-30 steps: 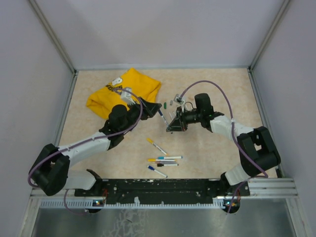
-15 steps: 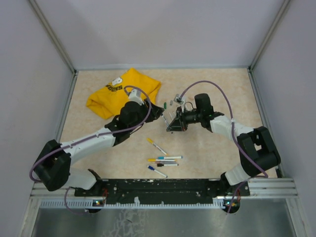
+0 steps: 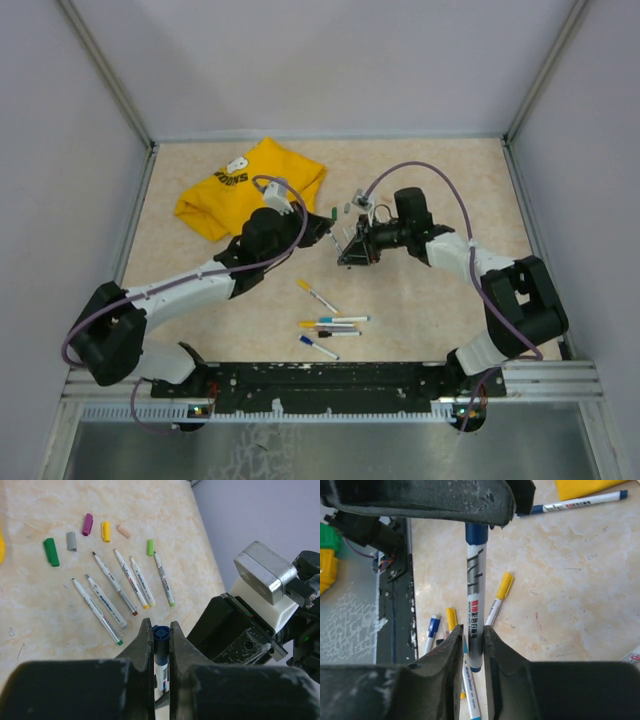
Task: Open the pen caps
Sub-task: Open the pen cap from the pen.
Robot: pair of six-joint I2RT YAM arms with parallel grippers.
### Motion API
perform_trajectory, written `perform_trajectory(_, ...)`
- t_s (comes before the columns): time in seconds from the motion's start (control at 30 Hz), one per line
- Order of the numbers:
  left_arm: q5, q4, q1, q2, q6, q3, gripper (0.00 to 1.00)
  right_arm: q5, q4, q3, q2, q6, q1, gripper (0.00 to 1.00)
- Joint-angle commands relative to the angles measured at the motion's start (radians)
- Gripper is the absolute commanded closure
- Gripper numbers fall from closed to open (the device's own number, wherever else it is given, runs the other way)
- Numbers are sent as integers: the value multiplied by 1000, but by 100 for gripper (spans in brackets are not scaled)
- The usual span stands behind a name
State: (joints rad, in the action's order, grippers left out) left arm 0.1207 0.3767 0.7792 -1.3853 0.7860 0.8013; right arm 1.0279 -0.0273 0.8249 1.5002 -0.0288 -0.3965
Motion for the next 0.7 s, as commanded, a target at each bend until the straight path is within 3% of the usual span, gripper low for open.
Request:
perform_trajectory(0.0,-73,171,-1,36,-55,-81,100,180,-206,9,-23,145,11,73)
perform_trajectory(0.1,-135,306,-3,56,-70,-138,100,224,-314,-20,-20,240,15,63)
perform_trajectory(0.3,-255,445,-12,24,-68,-166,100,243,-416,-43,-13,332,15,62)
perform_trajectory(0.37,-276,487,-14,13,-61,-173,100,253,-430,-45,-8,349,15,68)
perform_trajectory(0.5,-270,507,-19,7,-62,-177,100,272,-442,-41,8,370,14,100)
perform_trajectory(0.53,-271,505,-21,5,-62,-176,100,275,-443,-39,11,374,15,100)
perform_trajectory(0.57,-270,499,-26,5,-63,-174,98,277,-444,-38,12,376,15,100)
perform_trajectory(0.67,-255,467,-35,11,-56,-175,68,253,-427,-33,8,368,15,100)
